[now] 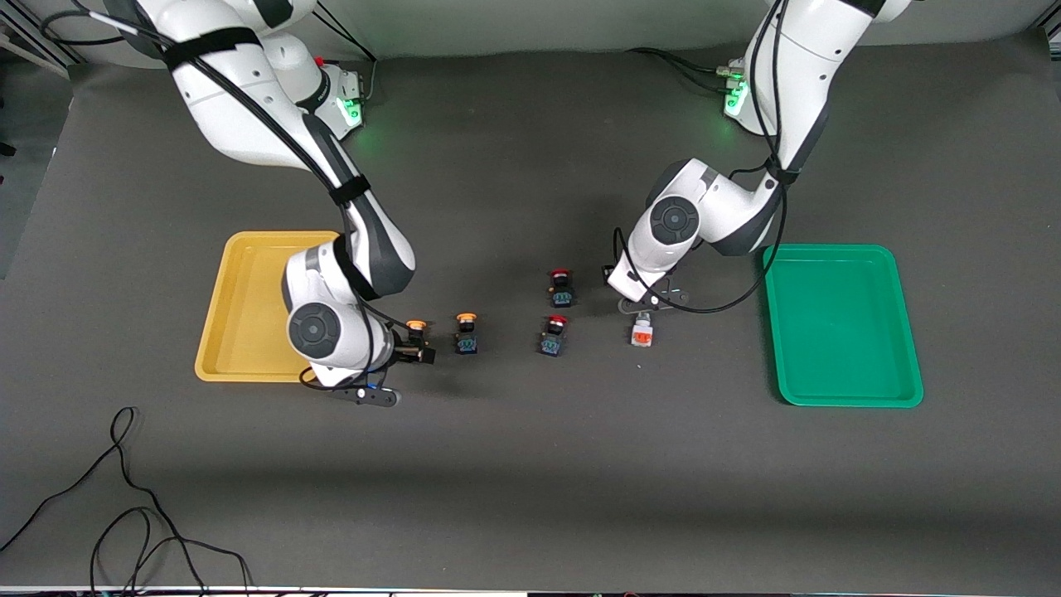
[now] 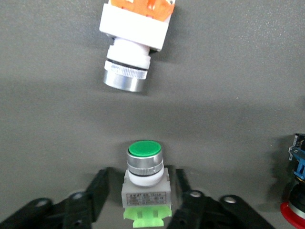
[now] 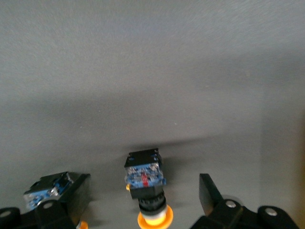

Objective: Place green and yellow buttons in trays

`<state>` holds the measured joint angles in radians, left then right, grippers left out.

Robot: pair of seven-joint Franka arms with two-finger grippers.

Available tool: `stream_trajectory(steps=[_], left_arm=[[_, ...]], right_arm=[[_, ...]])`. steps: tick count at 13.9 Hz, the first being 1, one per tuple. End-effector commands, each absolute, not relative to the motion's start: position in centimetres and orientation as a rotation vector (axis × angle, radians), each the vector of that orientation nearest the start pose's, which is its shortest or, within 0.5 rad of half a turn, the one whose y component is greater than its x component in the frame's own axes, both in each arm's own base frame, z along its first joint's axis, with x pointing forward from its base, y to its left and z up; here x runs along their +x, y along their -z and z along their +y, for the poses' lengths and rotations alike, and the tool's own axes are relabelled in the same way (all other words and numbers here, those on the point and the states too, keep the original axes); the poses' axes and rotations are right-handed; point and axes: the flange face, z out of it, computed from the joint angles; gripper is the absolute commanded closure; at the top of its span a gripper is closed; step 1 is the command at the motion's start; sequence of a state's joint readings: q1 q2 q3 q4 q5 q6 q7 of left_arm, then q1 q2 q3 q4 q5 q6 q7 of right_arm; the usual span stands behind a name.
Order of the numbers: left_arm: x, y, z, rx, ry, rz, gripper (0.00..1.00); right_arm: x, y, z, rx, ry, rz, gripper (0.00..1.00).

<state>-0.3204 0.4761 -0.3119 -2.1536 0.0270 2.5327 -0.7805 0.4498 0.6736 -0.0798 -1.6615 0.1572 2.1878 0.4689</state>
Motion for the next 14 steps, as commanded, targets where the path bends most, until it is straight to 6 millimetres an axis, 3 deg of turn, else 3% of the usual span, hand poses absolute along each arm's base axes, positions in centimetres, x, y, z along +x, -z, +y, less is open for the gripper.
stream_trajectory(steps=[1, 4, 5, 6, 9, 10, 12, 14], left_arm=[[44.7, -18.6, -33.6, -3.148, -0.220, -0.263, 0.63], [45.9, -21.9, -33.6, -3.119, -0.230, -0.271, 0.64], [46.4, -23.9, -33.6, -3.108, -0.227, -0.271, 0.64], [47.1, -26.5, -33.7, -3.101, -0.214, -0.269, 0.64], [50.3, -34.6, -32.1, -3.084, -0.215, -0.328, 0.66], [51.3, -36.6, -31.5, -3.078, -0.218, -0.343, 0.67], [53.4, -39.4, -28.0, -3.082, -0.210, -0.348, 0.67], [55.5, -41.1, -21.3, -3.104, -0.234, -0.334, 0.67]], right_arm=[[61.5, -18.9, 27.2, -3.118, -0.219, 0.279, 0.00], [60.7, -18.1, 27.7, -3.123, -0.223, 0.327, 0.02], [60.2, -17.6, 27.8, -3.132, -0.237, 0.334, 0.09], [59.7, -17.2, 28.0, -3.142, -0.249, 0.323, 0.25], [59.7, -17.0, 27.3, -3.171, -0.241, 0.305, 1.00], [60.0, -17.2, 26.9, -3.189, -0.226, 0.284, 1.00], [60.4, -18.3, 26.3, -3.185, -0.215, 0.295, 1.00], [61.3, -21.8, 24.8, -3.187, -0.202, 0.326, 1.00]])
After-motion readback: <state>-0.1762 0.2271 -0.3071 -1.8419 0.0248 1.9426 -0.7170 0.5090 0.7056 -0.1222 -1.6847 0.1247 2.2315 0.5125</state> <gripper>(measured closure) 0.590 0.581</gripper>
